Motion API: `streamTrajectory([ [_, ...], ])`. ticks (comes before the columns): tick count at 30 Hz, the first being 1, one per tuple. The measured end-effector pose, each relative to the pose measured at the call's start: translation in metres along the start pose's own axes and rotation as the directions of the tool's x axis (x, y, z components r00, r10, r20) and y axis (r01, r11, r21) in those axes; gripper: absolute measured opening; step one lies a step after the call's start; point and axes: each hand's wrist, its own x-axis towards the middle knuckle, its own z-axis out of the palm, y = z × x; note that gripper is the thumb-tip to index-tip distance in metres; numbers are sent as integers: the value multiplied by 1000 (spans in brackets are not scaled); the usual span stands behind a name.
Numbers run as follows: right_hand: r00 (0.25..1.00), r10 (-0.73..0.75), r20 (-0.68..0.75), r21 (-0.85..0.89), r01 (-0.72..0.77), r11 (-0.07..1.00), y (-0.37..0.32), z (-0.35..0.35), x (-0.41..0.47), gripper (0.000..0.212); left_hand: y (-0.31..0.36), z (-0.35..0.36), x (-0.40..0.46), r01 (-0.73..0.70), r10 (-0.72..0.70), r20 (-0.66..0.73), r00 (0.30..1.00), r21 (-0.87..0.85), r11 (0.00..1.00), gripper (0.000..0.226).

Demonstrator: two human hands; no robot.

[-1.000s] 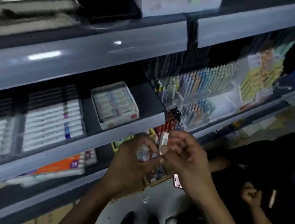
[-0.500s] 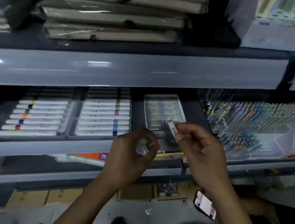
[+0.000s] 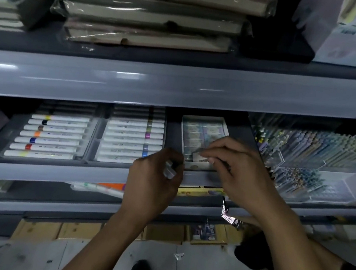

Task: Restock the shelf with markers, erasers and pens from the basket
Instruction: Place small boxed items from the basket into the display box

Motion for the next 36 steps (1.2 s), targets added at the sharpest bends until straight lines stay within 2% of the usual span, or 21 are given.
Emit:
streamTrajectory([
  [7, 996, 3, 90, -23, -1, 1000, -2, 10, 2, 28, 2, -1, -1, -3, 3, -10, 1000, -8, 1000, 12],
  [10, 992, 51, 116, 18, -53, 998, -4, 13, 0, 24, 3, -1, -2, -11, 11, 4, 1000, 3, 1000, 12],
  [16, 993, 71, 92, -18, -70, 997, -5, 19, -5, 24, 6, -2, -3, 4, -5, 23, 1000, 35, 999, 18],
  [19, 995, 64, 71, -22, -62, 998, -6, 20, -7, 25, 12, -3, -4, 106, -104, 24, 994, -77, 991, 17],
  [21, 995, 83, 57, -10, -82, 997, -8, 20, -8, 29, 16, -5, -4, 223, -215, 61, 975, -197, 955, 28],
  [23, 994, 108, 30, 16, -109, 994, -10, 20, -11, 31, 21, -8, -2, 364, -333, 149, 931, -339, 867, 40],
  [24, 993, 114, 5, 32, -114, 993, -12, 21, -12, 31, 23, -10, -1, 439, -384, 214, 898, -422, 793, 44],
  [27, 988, 132, -84, 127, -120, 985, -17, 25, -16, 22, 28, -19, 3, 633, -464, 438, 770, -612, 473, 49],
  [29, 981, 128, -144, 181, -101, 978, -22, 27, -18, 17, 30, -22, 6, 680, -469, 514, 718, -660, 318, 48],
  [33, 984, 121, -127, 307, -77, 948, -36, 28, -19, 23, 33, -22, 10, 685, -477, 558, 679, -715, 139, 43],
  [36, 989, 125, -79, 318, -94, 943, -43, 33, -19, 31, 33, -23, 11, 693, -451, 596, 665, -717, 74, 47],
])
